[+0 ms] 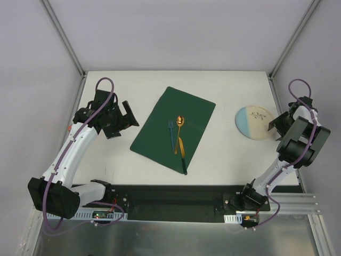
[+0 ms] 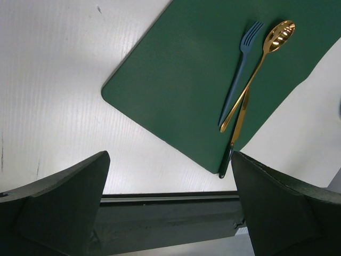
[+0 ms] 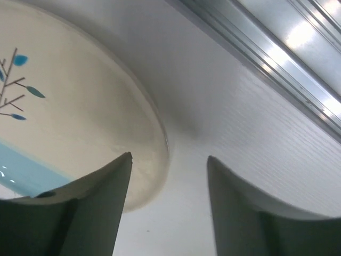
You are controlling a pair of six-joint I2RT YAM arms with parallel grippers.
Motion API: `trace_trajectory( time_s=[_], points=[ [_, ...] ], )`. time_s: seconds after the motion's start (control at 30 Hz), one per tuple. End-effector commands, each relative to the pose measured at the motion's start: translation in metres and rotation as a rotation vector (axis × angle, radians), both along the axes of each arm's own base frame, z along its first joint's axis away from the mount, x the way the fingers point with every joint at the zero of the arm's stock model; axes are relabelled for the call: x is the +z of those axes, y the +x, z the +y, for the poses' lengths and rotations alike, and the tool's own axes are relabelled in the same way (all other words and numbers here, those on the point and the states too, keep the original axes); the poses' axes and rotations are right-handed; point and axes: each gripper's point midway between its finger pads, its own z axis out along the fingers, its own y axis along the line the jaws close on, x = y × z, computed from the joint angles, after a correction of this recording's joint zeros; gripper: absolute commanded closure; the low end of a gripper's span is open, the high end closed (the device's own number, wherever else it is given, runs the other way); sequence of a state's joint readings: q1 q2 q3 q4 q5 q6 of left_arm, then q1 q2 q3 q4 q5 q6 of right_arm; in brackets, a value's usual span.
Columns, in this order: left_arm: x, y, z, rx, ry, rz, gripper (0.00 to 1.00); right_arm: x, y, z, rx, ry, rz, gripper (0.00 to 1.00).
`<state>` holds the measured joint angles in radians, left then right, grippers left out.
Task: Set the dinner table for one person
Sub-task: Move the plate to the corner of the board.
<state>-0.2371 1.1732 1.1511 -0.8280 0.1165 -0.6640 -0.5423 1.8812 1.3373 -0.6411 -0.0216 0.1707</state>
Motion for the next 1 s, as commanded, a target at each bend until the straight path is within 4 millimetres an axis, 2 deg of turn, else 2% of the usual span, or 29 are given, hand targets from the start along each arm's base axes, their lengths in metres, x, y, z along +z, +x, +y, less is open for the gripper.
trace_trajectory(
  time_s=[0.0,0.07,0.1,0.17,0.2,0.23,0.3,0.33,0.37,0.4,0.43,0.47,0.57,0.63,0.77,0.87,0.97],
  points=[
    [0.006,-0.002,-0.006,-0.039,-0.014,-0.018,0.01,0.013,0.001,-0.01,-0.006,-0.044,-0.01,0.27],
    [0.008,-0.001,-0.006,-0.04,-0.014,-0.023,0.01,0.015,0.001,-0.011,-0.008,-0.048,-0.017,0.16],
    [0.007,-0.001,-0.006,-0.04,-0.013,-0.021,0.01,0.016,0.0,-0.01,-0.009,-0.049,-0.022,0.14],
    [0.009,-0.001,-0.007,-0.04,-0.015,-0.027,0.01,0.019,0.005,-0.005,0.001,-0.031,-0.058,0.13],
    [0.009,-0.001,-0.007,-0.04,-0.015,-0.027,0.01,0.027,0.009,-0.005,0.003,-0.038,-0.091,0.13],
    [0.009,-0.001,-0.007,-0.039,-0.017,-0.027,0.01,0.027,0.012,0.004,0.019,-0.002,-0.12,0.14],
    [0.008,-0.001,-0.007,-0.04,-0.017,-0.027,0.01,0.035,0.027,0.013,0.049,0.026,-0.2,0.27],
    [0.007,0.0,-0.007,-0.038,-0.017,-0.025,0.01,0.039,0.039,0.028,0.096,0.084,-0.245,0.35],
    [0.005,-0.001,-0.007,-0.039,-0.018,-0.02,0.01,0.042,0.045,0.037,0.119,0.105,-0.254,0.55],
    [0.006,0.0,-0.009,-0.04,-0.022,-0.022,0.01,0.043,0.049,0.044,0.144,0.118,-0.255,0.67],
    [0.005,0.001,-0.009,-0.039,-0.025,-0.022,0.01,0.043,0.056,0.06,0.199,0.132,-0.252,0.74],
    [0.005,0.001,-0.01,-0.04,-0.025,-0.022,0.01,0.045,0.06,0.067,0.229,0.134,-0.256,0.86],
    [0.005,0.002,-0.011,-0.041,-0.027,-0.027,0.01,0.046,0.069,0.1,0.321,0.164,-0.257,0.99],
    [0.004,0.002,-0.011,-0.04,-0.027,-0.029,0.01,0.042,0.073,0.122,0.378,0.2,-0.248,0.99],
    [-0.001,-0.003,-0.011,-0.035,-0.029,-0.018,0.01,0.014,0.066,0.146,0.426,0.247,-0.159,0.99],
    [-0.003,-0.006,-0.009,-0.029,-0.028,-0.019,0.01,-0.001,0.056,0.149,0.436,0.238,-0.092,0.99],
    [-0.004,-0.01,-0.007,-0.026,-0.024,-0.023,0.01,-0.014,0.046,0.14,0.427,0.204,-0.021,0.99]
  ],
)
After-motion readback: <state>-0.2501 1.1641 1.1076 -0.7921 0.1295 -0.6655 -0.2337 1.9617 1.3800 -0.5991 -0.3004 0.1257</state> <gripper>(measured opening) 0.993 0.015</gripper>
